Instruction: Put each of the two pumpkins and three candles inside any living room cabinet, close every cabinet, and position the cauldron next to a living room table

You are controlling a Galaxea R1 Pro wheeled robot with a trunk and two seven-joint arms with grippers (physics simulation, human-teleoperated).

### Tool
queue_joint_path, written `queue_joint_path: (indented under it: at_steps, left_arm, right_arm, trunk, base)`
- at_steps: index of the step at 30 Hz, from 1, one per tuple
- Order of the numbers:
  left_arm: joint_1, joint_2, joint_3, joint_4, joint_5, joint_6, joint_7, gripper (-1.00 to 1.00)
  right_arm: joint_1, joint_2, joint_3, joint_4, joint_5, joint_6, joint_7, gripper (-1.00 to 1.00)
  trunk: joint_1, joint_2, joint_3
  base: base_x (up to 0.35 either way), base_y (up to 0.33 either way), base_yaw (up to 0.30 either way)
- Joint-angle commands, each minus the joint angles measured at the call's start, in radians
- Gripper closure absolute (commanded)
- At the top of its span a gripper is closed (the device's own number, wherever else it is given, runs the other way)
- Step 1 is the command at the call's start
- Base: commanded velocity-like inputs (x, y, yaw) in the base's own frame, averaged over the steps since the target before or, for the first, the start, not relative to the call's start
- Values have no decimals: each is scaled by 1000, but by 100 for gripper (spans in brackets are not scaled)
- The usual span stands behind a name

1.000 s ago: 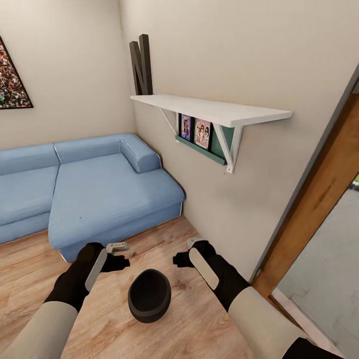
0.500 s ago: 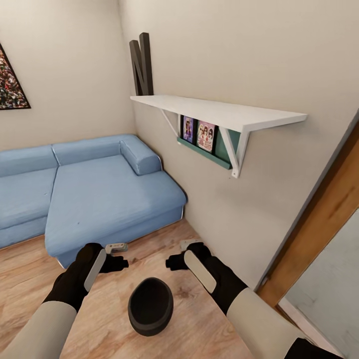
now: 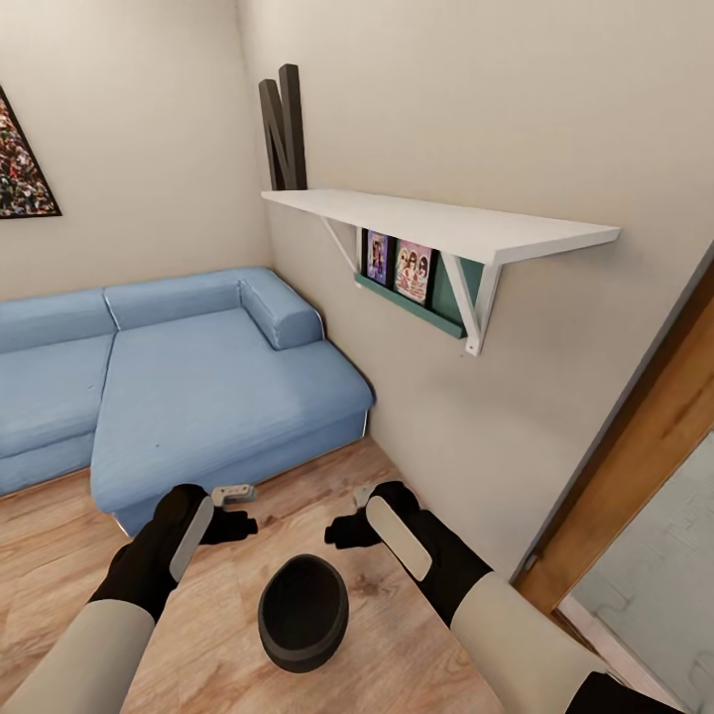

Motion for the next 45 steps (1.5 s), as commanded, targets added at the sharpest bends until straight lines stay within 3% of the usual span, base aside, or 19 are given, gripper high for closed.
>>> queue_joint_path:
  at_steps: [1,12,22,38,45]
  left_arm:
    - [0,0,-3,0,10,3,11,-100]
    - [5,-2,0,-4,10,3,20,-100]
    - [7,3,8,30,17,3,46,-100]
    - [9,1,9,54,24,3,25,-100]
    - [11,3,5,49,23,3,8,-100]
  right_arm:
    - [-1,0,2,0,-10,4,-11,-100]
    - [-1,0,1,7,-10,11,-12,-100]
    - [-1,0,1,7,-10,11,-12,-100]
    - [-1,0,2,5,-12,10,-9,-100]
    - [-1,0,22,5,-12,10,-8,-100]
  trunk:
    - [0,-1,-1]
    - [0,-1,-1]
    - [38,-71,-32]
    - [100,-183,-82]
    - [126,-232,-104]
  base:
    - [1,3,0]
    - [0,0,0]
    - [0,0,0]
    - [0,0,0]
    - [0,0,0]
